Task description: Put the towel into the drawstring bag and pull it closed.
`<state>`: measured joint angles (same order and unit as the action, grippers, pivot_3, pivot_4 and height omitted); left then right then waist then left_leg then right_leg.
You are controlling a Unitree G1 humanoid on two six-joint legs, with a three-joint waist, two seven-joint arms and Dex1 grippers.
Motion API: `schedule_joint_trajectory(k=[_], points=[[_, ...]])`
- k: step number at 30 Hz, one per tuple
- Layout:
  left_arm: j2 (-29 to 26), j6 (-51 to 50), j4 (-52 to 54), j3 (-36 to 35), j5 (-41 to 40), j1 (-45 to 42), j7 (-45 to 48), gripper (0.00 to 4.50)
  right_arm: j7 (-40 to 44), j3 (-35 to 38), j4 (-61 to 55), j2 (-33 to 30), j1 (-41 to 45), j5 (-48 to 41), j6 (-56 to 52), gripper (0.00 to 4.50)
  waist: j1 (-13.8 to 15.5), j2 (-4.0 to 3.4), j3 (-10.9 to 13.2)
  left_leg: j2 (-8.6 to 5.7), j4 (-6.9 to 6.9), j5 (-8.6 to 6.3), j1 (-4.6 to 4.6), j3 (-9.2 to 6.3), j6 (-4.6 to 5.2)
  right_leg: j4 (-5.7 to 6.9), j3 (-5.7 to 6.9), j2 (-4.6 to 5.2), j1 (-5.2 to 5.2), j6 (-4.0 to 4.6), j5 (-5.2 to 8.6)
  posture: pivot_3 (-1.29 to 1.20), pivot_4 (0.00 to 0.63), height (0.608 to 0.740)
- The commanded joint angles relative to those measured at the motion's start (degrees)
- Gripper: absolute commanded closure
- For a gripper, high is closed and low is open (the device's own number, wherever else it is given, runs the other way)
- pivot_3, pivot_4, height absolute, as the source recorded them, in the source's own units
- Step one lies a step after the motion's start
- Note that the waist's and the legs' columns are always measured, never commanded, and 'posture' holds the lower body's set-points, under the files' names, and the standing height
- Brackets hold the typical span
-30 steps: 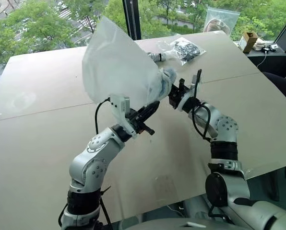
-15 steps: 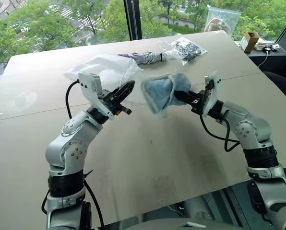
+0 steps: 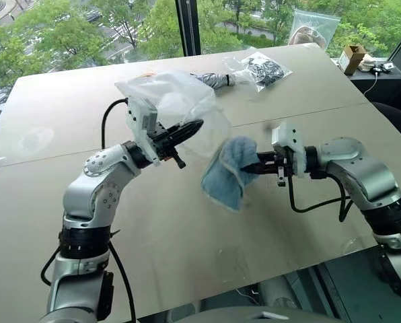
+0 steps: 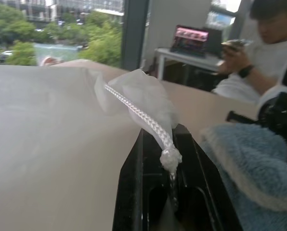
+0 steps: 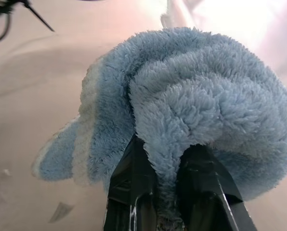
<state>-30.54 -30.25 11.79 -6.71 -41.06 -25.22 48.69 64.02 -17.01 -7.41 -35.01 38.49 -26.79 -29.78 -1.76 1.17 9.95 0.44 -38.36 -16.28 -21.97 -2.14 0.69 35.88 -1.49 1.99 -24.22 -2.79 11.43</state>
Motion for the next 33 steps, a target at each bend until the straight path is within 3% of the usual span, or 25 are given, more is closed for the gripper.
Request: schedule_joint_trajectory(k=[1,5,9,15,22,29,33], points=[[-1.4,-2.7,2.3,-0.2,-5.3,0.4,6.4,4.50,4.3,-0.6,-2.1,0.3,3.9,-3.5,-6.1,4.47,0.0,-0.01,0.0,0.00,0.00,0.00,0.00,-0.01,0.00,0.00,0.00,0.00,0.00,0.00,0.00,0.00,0.150,0.740],[-2.5,-6.4,2.2,-0.2,-9.3,0.2,10.7,4.50,6.7,-1.5,-0.3,1.0,5.7,-4.7,-10.9,4.47,0.2,-0.01,0.0,0.00,-0.02,0.00,-0.01,-0.04,0.00,0.00,0.03,0.01,0.01,0.00,0.00,0.00,0.150,0.740],[-4.2,-8.6,2.1,0.6,-10.5,0.7,14.1,4.50,0.9,3.7,4.9,7.5,6.3,-8.6,-16.3,4.47,0.2,-0.01,0.0,-0.01,-0.03,0.00,0.02,-0.02,0.00,0.04,0.02,0.00,0.01,0.00,0.00,0.00,0.150,0.740],[-3.8,-9.5,3.2,1.0,-10.4,2.7,14.2,4.50,-18.7,19.7,10.1,21.0,5.8,-16.0,-22.3,4.47,0.2,-0.03,0.0,-0.01,-0.02,0.04,-0.01,-0.02,-0.07,0.09,0.01,0.00,-0.04,0.01,-0.01,0.00,0.150,0.740],[-2.8,-8.9,3.8,1.7,-9.4,4.5,13.0,4.50,-36.6,35.7,6.8,34.2,1.9,-37.1,-28.4,4.47,0.8,-0.04,0.0,0.00,0.02,0.04,-0.07,0.00,-0.08,0.07,0.00,0.02,-0.10,0.02,-0.01,0.00,0.150,0.740],[-1.4,-7.1,3.4,3.0,-7.5,4.5,10.8,4.50,-57.8,40.4,5.7,47.0,1.3,-52.6,-23.3,4.47,0.7,-0.11,0.1,0.00,0.00,0.04,0.00,0.00,-0.06,0.29,-0.01,-0.01,-0.12,0.02,-0.01,0.00,0.150,0.740],[-0.1,-5.3,3.4,3.6,-5.9,4.6,9.1,4.50,-66.5,39.9,6.0,48.9,1.3,-58.5,-19.2,4.47,0.6,-0.11,0.1,-0.03,-0.02,0.05,0.00,0.06,-0.06,0.35,-0.06,0.00,-0.15,0.02,-0.01,0.00,0.150,0.740]])
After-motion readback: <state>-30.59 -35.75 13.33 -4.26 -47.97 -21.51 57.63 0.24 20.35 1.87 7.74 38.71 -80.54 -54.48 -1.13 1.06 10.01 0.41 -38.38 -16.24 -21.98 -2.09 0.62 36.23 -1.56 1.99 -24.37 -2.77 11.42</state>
